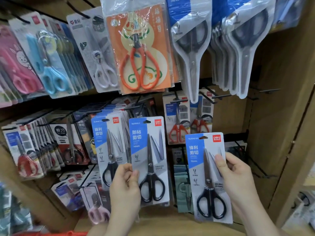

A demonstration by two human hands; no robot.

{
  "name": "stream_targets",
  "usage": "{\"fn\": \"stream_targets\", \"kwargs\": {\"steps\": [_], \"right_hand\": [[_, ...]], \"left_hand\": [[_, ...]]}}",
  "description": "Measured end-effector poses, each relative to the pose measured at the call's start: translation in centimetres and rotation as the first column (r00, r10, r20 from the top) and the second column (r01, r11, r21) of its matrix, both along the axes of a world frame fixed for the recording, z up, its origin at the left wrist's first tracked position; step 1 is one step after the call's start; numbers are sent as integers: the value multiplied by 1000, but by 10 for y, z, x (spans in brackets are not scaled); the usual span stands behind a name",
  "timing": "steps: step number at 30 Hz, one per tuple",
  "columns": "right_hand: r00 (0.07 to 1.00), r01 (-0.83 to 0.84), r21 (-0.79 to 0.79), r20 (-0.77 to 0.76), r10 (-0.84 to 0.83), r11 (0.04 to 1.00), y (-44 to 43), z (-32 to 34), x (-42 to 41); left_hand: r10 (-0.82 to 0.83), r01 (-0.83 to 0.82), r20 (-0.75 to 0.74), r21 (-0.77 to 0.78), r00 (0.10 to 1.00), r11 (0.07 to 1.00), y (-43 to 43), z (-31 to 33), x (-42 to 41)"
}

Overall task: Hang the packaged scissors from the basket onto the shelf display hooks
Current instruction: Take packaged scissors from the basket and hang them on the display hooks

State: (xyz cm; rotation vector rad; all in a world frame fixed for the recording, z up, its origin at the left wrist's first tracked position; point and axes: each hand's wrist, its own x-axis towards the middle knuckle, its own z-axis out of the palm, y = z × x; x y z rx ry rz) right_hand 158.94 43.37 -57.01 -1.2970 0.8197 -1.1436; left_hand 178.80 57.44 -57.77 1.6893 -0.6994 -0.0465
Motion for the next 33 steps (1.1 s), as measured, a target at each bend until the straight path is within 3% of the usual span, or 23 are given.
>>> {"fn": "stream_targets", "kwargs": {"steps": [10,16,20,28,33], "right_hand": [[984,-160,66,86,154,985,12,8,24],[920,-373,154,194,342,915,15,10,29],[884,-453,161,208,419,877,15,7,30],[921,-354,248,257,291,902,15,9,32],[934,-340,271,207,291,900,19,10,36]], "left_hand": [[-27,27,-29,-26,999,999,-9,15,15],[-40,41,22,-49,999,998,-4,12,14],[-48,47,-39,-48,998,998,-5,14,14],[-11,12,-52,19,999,1000,-10,18,21],[21,-26,54,89,998,996,-28,27,24]]}}
